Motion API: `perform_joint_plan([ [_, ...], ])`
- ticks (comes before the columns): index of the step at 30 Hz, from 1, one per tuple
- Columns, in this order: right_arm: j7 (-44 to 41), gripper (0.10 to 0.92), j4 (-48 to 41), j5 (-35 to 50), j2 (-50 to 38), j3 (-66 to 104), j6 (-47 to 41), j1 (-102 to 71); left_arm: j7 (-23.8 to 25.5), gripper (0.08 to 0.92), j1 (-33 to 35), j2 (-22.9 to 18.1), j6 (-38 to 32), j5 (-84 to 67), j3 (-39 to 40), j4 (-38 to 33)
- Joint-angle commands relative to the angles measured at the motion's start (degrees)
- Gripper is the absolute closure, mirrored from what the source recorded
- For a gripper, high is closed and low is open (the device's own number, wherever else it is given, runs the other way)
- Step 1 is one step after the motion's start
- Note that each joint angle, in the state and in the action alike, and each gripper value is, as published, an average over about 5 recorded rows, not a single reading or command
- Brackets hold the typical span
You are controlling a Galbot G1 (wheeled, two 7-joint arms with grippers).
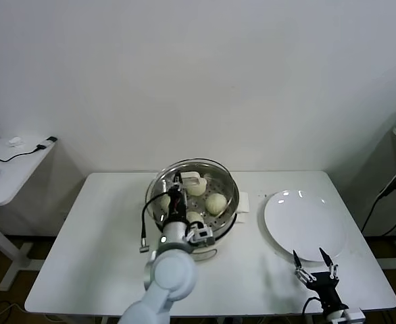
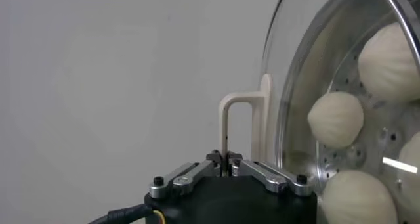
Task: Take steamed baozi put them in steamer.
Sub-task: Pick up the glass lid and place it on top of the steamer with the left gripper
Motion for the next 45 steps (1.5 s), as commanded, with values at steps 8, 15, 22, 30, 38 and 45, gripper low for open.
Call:
perform_joint_plan([
  [8,0.1,0.203,-0.3,-0.1,0.2,0.1,1.0,-0.1,-2.5,0.865,-0.5,-6.9,-0.1,7.4,0.9,7.2],
  [15,0.2,0.203,-0.8,-0.1,0.2,0.0,1.6,-0.1,-4.1,0.865,-0.7,-7.0,-0.8,8.2,0.2,9.7],
  [22,0.2,0.203,-1.3,-0.2,0.2,0.0,2.0,0.0,-4.8,0.865,0.1,-6.5,-1.1,8.9,-0.4,10.3],
  [30,0.3,0.203,-1.5,-0.8,0.5,-0.1,2.5,0.1,-6.2,0.865,0.4,-6.6,-1.3,8.8,-0.7,11.4],
  [38,0.2,0.203,-1.6,-1.3,0.6,0.0,3.5,-0.1,-6.6,0.865,0.7,-6.3,-1.9,10.5,-1.2,11.8],
  [45,0.1,0.203,-1.6,-2.0,0.8,-0.1,4.1,-0.1,-7.1,0.865,1.4,-6.2,-1.9,11.6,-1.1,11.7],
])
